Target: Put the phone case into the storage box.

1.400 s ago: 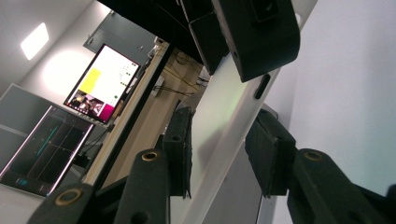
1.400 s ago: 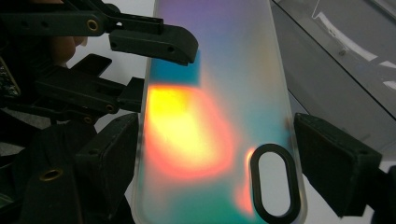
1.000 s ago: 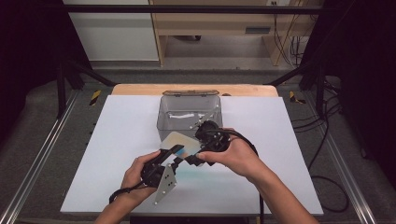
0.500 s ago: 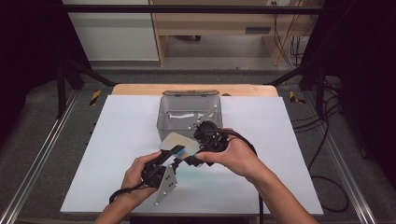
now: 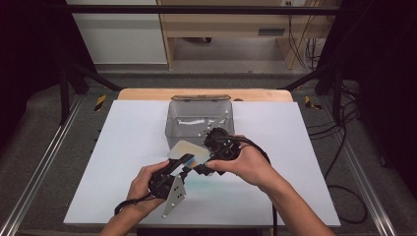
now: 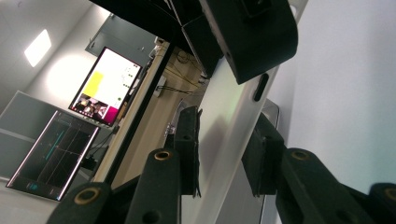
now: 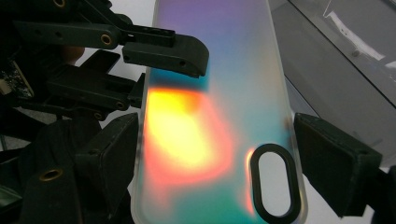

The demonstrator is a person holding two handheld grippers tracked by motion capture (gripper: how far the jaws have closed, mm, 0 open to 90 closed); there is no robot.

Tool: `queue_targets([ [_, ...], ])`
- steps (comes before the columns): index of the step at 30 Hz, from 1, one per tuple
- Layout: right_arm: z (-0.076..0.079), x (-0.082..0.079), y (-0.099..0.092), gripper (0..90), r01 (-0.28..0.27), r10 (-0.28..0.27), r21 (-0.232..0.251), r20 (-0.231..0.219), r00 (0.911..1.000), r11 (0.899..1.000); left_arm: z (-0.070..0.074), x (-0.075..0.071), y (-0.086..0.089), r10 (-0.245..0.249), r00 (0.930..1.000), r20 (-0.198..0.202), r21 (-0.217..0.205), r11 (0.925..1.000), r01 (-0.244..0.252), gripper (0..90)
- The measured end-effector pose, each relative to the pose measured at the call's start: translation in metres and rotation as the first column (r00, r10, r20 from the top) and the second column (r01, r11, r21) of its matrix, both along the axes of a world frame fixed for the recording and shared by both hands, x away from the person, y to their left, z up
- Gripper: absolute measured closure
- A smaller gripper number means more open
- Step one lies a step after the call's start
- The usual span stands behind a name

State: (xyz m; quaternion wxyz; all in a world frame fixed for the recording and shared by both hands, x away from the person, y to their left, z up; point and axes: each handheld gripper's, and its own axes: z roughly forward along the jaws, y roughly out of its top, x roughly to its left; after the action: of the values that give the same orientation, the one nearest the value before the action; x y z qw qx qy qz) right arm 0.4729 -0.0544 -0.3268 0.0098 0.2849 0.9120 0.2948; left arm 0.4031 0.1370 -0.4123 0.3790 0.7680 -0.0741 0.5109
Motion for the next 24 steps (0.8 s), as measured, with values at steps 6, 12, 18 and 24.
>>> queue_targets([
  [6,-0.0007,0.0006,0.0002,17.5,-0.003,0.003,-0.002,-0.002,1.0000,1.000,-0.0011,-0.0015,0.0001,-0.001,1.0000,0.009,0.012,0.9999,0.001,70.6],
  [12,-0.0004,0.0009,0.0010,17.5,-0.006,0.006,0.000,-0.006,1.0000,1.000,-0.0014,-0.0026,0.0003,0.001,0.9999,0.010,0.017,0.9999,-0.001,72.6],
  [18,0.0015,0.0022,0.0000,17.2,0.009,-0.008,0.032,-0.024,0.9997,0.999,-0.0034,-0.0065,-0.0014,0.005,0.9990,0.045,0.058,0.9983,-0.007,80.5],
  [24,0.0006,0.0028,-0.0018,10.4,0.011,-0.011,0.072,-0.002,0.9999,0.997,-0.0035,-0.0067,0.0008,0.023,0.9990,0.038,0.044,0.9987,-0.024,81.1],
])
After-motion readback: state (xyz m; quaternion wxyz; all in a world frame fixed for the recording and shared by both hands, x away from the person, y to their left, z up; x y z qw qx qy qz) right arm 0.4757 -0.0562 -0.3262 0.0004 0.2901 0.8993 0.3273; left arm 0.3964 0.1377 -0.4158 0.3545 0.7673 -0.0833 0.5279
